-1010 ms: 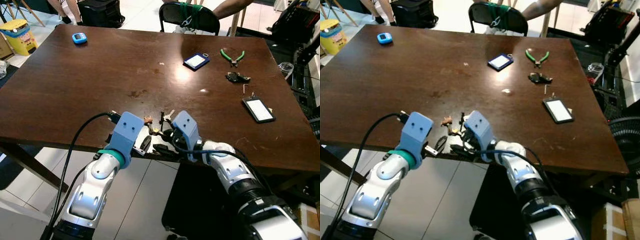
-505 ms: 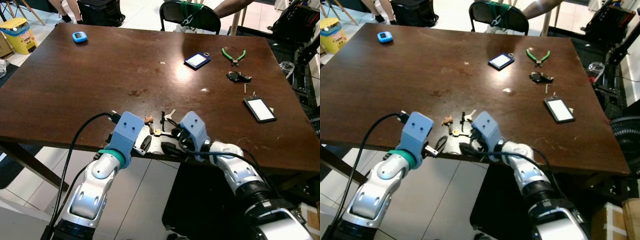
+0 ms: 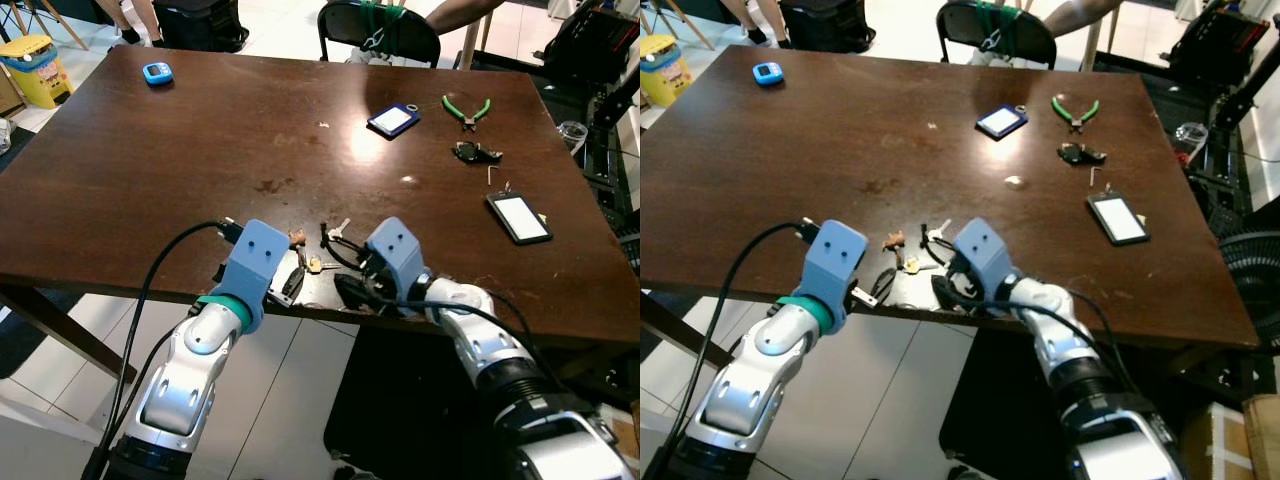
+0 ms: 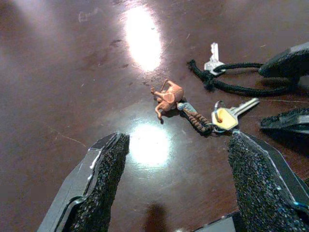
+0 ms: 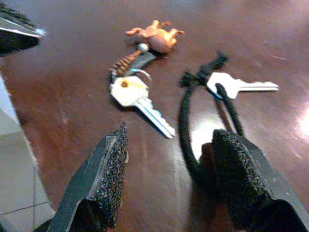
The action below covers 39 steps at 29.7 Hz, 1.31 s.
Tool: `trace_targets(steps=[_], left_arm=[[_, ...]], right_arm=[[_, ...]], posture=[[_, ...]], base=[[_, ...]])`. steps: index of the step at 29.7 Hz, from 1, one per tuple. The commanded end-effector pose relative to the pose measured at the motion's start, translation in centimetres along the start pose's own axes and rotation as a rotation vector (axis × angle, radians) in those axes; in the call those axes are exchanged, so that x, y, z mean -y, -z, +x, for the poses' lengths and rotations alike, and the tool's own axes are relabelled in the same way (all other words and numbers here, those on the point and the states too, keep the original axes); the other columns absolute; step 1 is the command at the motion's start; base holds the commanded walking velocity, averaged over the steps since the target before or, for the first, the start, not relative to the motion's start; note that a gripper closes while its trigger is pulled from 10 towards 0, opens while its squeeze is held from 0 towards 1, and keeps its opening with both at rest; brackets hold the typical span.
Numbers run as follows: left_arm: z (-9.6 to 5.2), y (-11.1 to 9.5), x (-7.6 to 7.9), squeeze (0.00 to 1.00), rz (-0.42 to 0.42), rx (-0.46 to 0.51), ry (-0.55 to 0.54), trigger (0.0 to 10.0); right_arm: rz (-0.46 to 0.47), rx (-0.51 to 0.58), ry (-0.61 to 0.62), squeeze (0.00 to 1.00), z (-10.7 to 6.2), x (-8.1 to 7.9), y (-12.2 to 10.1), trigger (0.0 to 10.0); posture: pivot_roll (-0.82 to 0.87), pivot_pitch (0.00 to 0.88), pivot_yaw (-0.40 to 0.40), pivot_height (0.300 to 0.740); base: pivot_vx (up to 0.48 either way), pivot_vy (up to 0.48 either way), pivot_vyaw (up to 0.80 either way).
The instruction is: Hang keys on a hook
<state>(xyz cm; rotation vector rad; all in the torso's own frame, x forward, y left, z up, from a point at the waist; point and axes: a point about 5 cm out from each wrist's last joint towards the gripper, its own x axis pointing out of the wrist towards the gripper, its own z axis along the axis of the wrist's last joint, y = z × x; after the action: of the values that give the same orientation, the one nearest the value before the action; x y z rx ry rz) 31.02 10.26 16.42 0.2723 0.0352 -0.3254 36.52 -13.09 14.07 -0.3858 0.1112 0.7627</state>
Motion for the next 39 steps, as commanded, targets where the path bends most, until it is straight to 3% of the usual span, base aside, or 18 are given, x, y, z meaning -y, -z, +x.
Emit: trace_targets(steps=[1,6,13,18,22,28,31,34,39], left_arm=[[-0.1,0.6,-0.1,0.0,-0.003,-0.021,-0.004,10.0],[-0.1,0.5,-0.3,0.0,0.003,-0.019,-0.008,10.0],[-0.3,0.5,-0.3,0.0,0.0,-0.022,-0.007,10.0],[-0.2,0.5,-0.2,0.0,-0.004,-0.021,-0.004,10.0],[0.0,0.4,-0.1,0.0,-0.006,-0.017,0.0,10.0],[0.0,0.4,0.0,0.0,-0.007,-0.016,0.001,10.0],[0.0,0.4,0.0,0.0,-0.007,-0.017,0.001,10.0],[-0.1,0.4,-0.2,0.0,-0.007,-0.018,-0.006,10.0],[-0.2,0.4,-0.3,0.0,-0.005,-0.019,-0.01,10.0]], right_arm=[[0.029,-0.038,-0.026,0.0,0.0,-0.7,1.1,10.0],[0.018,-0.035,-0.086,0.0,0.6,-1.7,0.9,10.0],[0.009,-0.057,-0.13,0.0,0.0,-2.2,1.8,10.0],[0.043,-0.064,-0.099,0.0,-0.8,-1.4,2.1,10.0],[-0.054,-0.104,0.005,0.0,-2.0,0.7,2.5,10.0],[-0.059,-0.09,0.077,0.0,-2.5,2.0,2.1,10.0],[-0.042,-0.08,0.069,0.0,-2.3,1.9,1.9,10.0],[0.009,-0.074,0.017,0.0,-1.7,0.7,2.2,10.0],[0.012,-0.075,-0.002,0.0,-1.1,-0.1,2.4,10.0]], posture=[[-0.04,0.139,0.084,0.74],[-0.03,0.143,0.084,0.74],[-0.03,0.148,0.088,0.74],[-0.04,0.149,0.091,0.74],[-0.04,0.151,0.092,0.74],[-0.04,0.151,0.089,0.74],[-0.04,0.15,0.087,0.74],[-0.04,0.149,0.084,0.74],[-0.03,0.146,0.084,0.74]], base=[[0.0,0.0,0.0],[0.0,0.0,0.0],[0.0,0.0,0.0],[0.0,0.0,0.0],[0.0,0.0,0.0],[0.0,0.0,0.0],[0.0,0.0,0.0],[0.0,0.0,0.0],[0.0,0.0,0.0]])
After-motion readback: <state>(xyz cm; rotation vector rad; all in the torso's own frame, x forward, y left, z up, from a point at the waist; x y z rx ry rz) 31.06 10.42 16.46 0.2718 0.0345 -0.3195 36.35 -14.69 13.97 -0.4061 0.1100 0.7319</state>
